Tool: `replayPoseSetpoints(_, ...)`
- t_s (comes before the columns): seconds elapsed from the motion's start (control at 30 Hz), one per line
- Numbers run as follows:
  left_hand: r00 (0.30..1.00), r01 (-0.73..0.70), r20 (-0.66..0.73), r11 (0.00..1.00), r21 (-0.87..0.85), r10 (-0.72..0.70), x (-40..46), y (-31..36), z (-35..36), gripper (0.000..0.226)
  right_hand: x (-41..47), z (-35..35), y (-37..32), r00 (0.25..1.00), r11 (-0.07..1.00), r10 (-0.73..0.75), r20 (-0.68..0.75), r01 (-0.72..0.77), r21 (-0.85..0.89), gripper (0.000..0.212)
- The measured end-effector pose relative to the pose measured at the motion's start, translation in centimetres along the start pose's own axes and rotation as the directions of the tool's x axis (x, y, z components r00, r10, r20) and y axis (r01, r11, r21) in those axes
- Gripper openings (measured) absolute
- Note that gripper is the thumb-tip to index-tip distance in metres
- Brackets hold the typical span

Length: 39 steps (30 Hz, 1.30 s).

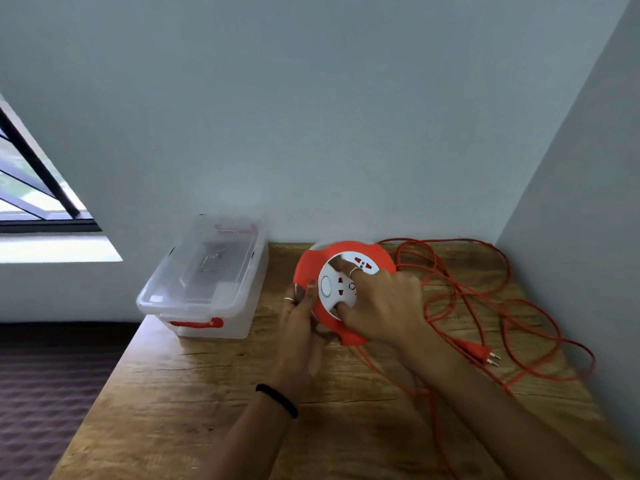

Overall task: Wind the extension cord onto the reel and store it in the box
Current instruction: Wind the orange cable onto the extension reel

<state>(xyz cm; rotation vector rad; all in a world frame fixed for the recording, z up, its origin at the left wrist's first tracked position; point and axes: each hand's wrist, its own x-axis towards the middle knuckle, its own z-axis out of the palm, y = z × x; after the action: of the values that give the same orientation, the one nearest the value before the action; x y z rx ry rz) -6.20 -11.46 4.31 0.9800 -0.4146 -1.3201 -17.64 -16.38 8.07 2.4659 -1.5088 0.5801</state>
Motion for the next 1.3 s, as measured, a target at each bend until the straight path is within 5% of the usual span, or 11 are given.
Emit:
replayPoseSetpoints(0.47,0.999,-0.022,0.022,0.996,-0.088,0.024,1.7,1.0,1.2,0.045,0.1,-0.7,0.8,0.994,0.997,-0.076,-0.083,0.074,-0.034,0.065)
replayPoseSetpoints(0.6,0.996,-0.042,0.076,0.998,-0.039,0.045,1.8,1.5,1.6,0.043,0.6,-1.0,1.4,0.949,0.945,-0.316,-0.004,0.314,-0.095,0.076)
replayPoseSetpoints(0.87,0.996,0.016,0.086,1.000,0.010,-0.017,1.8,2.1,1.2,0.039,1.4,-2.0,5.4,0.813,0.801,-0.576,0.092,0.583,-0.136,0.066)
replayPoseSetpoints(0.97,0.997,0.026,0.073,0.998,0.057,-0.030,1.6,2.1,1.1,0.039,1.9,-2.1,6.0,0.750,0.741,-0.640,0.167,0.660,-0.127,0.077)
replayPoseSetpoints(1.3,0.998,0.028,0.044,0.993,0.111,-0.033,1.5,2.1,1.0,0.038,1.6,-2.9,4.4,0.791,0.803,-0.543,0.282,0.587,-0.103,0.071)
